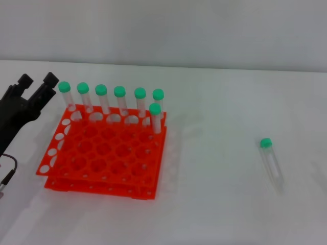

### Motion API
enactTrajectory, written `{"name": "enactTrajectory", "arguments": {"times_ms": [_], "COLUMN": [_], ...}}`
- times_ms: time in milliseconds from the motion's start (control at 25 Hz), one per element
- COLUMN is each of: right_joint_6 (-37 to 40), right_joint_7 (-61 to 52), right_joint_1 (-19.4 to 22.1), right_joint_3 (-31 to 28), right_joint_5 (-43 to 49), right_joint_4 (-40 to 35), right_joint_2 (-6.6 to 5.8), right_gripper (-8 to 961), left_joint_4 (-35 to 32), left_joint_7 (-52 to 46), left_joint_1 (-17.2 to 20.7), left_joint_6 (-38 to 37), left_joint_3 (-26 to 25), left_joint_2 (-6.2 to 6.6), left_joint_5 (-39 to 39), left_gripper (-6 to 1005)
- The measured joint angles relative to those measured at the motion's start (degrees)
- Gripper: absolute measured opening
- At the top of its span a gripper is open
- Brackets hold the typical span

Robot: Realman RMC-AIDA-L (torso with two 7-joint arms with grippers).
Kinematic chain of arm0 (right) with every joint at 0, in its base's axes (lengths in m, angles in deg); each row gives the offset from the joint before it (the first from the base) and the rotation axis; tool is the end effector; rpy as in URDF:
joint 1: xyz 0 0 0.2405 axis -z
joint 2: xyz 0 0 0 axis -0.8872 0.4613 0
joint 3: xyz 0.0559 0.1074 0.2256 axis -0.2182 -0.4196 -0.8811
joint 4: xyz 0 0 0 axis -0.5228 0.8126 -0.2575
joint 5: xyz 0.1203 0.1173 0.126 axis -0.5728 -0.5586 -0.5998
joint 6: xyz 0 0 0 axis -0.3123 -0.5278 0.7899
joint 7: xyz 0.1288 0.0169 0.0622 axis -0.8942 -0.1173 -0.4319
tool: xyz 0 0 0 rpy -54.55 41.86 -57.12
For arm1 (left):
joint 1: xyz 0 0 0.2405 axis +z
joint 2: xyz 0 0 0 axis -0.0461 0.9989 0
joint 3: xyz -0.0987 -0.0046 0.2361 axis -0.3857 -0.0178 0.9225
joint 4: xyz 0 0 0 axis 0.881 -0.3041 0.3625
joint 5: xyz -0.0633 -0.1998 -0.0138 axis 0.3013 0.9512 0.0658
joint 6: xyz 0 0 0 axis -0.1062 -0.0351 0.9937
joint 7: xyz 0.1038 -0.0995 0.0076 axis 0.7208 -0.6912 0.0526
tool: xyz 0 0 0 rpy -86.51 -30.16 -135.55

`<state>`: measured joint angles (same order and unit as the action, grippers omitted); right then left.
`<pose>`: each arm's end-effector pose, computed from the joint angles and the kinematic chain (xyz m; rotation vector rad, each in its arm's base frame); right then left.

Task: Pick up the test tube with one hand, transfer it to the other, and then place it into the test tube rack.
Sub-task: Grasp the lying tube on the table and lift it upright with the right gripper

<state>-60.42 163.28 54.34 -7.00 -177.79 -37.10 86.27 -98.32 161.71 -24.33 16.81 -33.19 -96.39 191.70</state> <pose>0.3890 0.2157 0.0831 -1.5301 0.4893 0.9203 -0.3258 0.3120 0.0275 -1.7035 -0.7840 -1.1946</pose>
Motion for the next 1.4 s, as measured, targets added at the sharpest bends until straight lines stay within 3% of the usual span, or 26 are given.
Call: {"name": "enactTrajectory", "arguments": {"times_ms": [880, 1160, 1320, 1400], "right_joint_6": [-0.6, 1.4, 3.9, 6.4], "right_joint_7": [-2.5, -16.6, -28.9, -35.0], "right_joint_1": [0.7, 1.6, 2.2, 1.8], "right_joint_3": [2.2, 11.3, 12.2, 12.1], "right_joint_5": [0.4, 0.6, 7.4, 12.9], "right_joint_4": [-0.5, -10.7, -20.9, -27.2], "right_joint_2": [0.04, -1.20, -1.85, -1.48], "right_gripper": [862, 860, 859, 858], "left_joint_4": [-0.1, 0.0, 0.0, 0.0], "left_joint_7": [1.1, 1.1, 1.1, 1.2], "left_joint_1": [1.5, 1.3, 1.8, 2.1], "left_joint_6": [0.2, 0.7, 1.7, 2.1], "left_joint_3": [0.0, 0.1, 0.1, 0.0], "left_joint_2": [-0.07, -0.13, -0.18, -0.20], "left_joint_5": [1.4, 1.2, 1.2, 1.4], "left_gripper": [880, 879, 879, 879]}}
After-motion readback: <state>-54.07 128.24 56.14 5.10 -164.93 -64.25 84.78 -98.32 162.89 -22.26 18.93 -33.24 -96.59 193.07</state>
